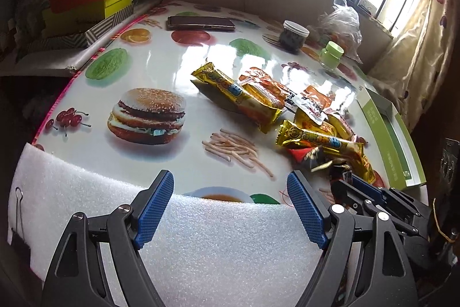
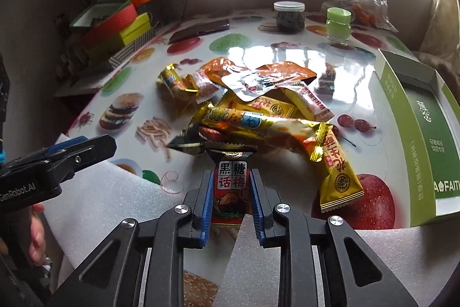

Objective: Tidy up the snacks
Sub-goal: 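Reach the right gripper to the red-black plum candy packet and grasp it, then grasp a red snack packet with the left gripper while the right gripper lifts its packet, then carry both held red packets over the green gift box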

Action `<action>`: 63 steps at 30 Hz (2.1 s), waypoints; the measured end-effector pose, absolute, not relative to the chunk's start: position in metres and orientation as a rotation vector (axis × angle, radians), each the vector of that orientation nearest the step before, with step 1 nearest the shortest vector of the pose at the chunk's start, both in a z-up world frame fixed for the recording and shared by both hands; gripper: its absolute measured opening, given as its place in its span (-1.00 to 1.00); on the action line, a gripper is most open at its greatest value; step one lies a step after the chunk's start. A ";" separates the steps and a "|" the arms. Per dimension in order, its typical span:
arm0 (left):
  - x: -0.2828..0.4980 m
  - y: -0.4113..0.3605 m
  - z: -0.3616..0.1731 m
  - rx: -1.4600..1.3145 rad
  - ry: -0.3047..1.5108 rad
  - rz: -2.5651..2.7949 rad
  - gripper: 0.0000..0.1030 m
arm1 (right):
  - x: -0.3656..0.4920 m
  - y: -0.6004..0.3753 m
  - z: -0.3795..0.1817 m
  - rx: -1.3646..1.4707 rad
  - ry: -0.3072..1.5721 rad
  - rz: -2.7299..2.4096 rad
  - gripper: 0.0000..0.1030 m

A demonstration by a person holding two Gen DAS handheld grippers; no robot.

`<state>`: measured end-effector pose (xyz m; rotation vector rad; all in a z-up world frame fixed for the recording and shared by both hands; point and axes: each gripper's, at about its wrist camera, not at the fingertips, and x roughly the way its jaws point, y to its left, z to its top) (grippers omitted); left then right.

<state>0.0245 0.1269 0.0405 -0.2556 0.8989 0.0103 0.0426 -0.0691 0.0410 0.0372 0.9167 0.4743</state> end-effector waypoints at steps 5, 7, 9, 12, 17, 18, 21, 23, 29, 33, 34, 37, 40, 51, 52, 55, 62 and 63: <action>0.033 0.119 0.046 -0.256 0.903 -0.032 0.58 | 0.040 -0.086 0.055 0.088 0.878 0.463 -0.56; 0.039 0.112 0.047 -0.249 0.910 -0.053 0.58 | 0.039 -0.093 0.061 0.104 0.864 0.447 -0.56; 0.045 0.104 0.046 -0.249 0.929 -0.073 0.58 | 0.038 -0.099 0.065 0.118 0.854 0.440 -0.56; 0.056 0.093 0.044 -0.233 0.967 -0.086 0.58 | 0.035 -0.107 0.074 0.144 0.827 0.437 -0.56; 0.071 0.079 0.039 -0.265 1.010 -0.143 0.58 | 0.035 -0.123 0.080 0.205 0.776 0.428 -0.56; 0.073 0.075 0.038 -0.251 1.008 -0.147 0.58 | 0.036 -0.126 0.082 0.229 0.767 0.433 -0.56; 0.078 0.068 0.033 -0.216 1.025 -0.146 0.55 | 0.042 -0.133 0.081 0.311 0.743 0.471 -0.56; 0.082 0.069 0.026 -0.215 1.055 -0.131 0.40 | 0.043 -0.135 0.080 0.340 0.729 0.476 -0.56; 0.086 0.064 0.016 -0.186 1.079 -0.131 0.39 | 0.046 -0.137 0.076 0.361 0.741 0.443 -0.56; 0.093 0.058 0.011 -0.162 1.081 -0.133 0.32 | 0.042 -0.138 0.074 0.337 0.759 0.409 -0.56; 0.094 0.056 0.012 -0.139 1.071 -0.126 0.25 | 0.040 -0.138 0.073 0.322 0.765 0.393 -0.56; 0.097 0.052 0.012 -0.111 1.068 -0.133 0.14 | 0.034 -0.143 0.073 0.303 0.770 0.362 -0.56; 0.096 0.052 0.011 -0.090 1.055 -0.115 -0.05 | 0.025 -0.149 0.073 0.297 0.771 0.331 -0.56; 0.083 0.066 0.016 -0.094 1.011 -0.088 -0.41 | -0.011 -0.161 0.082 0.285 0.753 0.267 -0.56; 0.079 0.066 0.019 -0.094 1.004 -0.088 -0.41 | -0.012 -0.162 0.082 0.288 0.756 0.264 -0.56; 0.068 0.068 0.028 -0.088 0.976 -0.089 -0.41 | -0.014 -0.160 0.082 0.288 0.755 0.273 -0.56; 0.052 0.054 0.055 -0.084 0.926 -0.144 -0.41 | -0.013 -0.159 0.092 0.260 0.736 0.297 -0.56; 0.051 0.050 0.060 -0.079 0.916 -0.157 -0.41 | -0.013 -0.160 0.094 0.253 0.733 0.297 -0.56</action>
